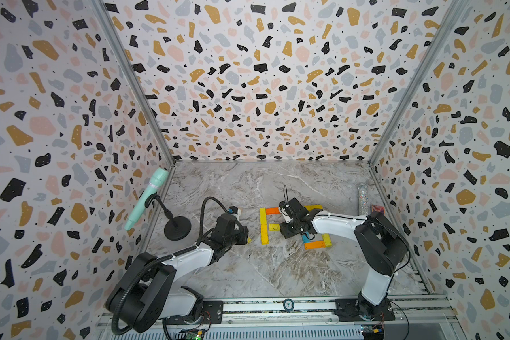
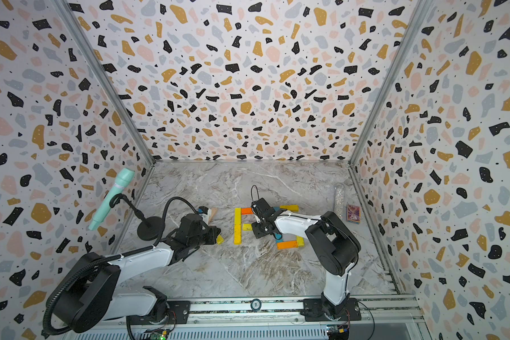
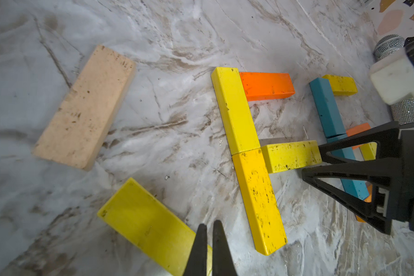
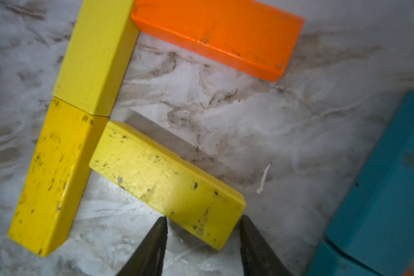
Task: Assemble the number 6 with building blocks
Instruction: Assemble the building block at the center of the board.
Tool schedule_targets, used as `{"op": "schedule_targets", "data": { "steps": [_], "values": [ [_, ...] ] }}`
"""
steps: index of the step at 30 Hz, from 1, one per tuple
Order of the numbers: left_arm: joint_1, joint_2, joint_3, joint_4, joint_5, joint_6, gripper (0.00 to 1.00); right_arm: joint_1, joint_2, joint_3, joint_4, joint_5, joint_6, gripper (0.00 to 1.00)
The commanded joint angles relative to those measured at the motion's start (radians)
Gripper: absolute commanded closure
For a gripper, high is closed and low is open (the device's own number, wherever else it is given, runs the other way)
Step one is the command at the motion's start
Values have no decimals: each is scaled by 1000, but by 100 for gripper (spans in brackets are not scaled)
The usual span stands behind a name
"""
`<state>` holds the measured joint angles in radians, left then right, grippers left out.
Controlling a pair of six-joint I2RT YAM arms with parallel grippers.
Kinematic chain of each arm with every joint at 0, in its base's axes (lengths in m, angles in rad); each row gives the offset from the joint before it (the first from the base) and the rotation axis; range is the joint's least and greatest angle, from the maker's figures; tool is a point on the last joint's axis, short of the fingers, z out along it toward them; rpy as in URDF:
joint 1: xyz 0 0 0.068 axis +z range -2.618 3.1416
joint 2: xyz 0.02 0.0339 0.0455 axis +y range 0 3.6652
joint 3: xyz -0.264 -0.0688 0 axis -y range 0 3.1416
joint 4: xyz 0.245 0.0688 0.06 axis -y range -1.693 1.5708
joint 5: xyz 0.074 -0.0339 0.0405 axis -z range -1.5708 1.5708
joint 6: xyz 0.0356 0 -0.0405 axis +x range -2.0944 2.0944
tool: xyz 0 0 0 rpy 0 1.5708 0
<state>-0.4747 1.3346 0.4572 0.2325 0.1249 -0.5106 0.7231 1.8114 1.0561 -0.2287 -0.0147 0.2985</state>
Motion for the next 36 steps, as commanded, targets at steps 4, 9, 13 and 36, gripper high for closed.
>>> {"op": "schedule_targets", "data": {
  "steps": [4, 9, 13, 36],
  "values": [
    [-13, 50, 55, 54, -24, 19, 100, -8, 28, 50, -12, -10, -41, 49],
    [-24, 92, 84, 53, -34, 24, 100, -8, 45, 66, -20, -16, -56, 49],
    [-34, 114, 105, 39, -53, 32, 100, -8, 46, 68, -17, -14, -61, 49],
    [-57, 178, 120, 60, -58, 24, 100, 13, 24, 44, -9, -27, -18, 40]
  ]
}}
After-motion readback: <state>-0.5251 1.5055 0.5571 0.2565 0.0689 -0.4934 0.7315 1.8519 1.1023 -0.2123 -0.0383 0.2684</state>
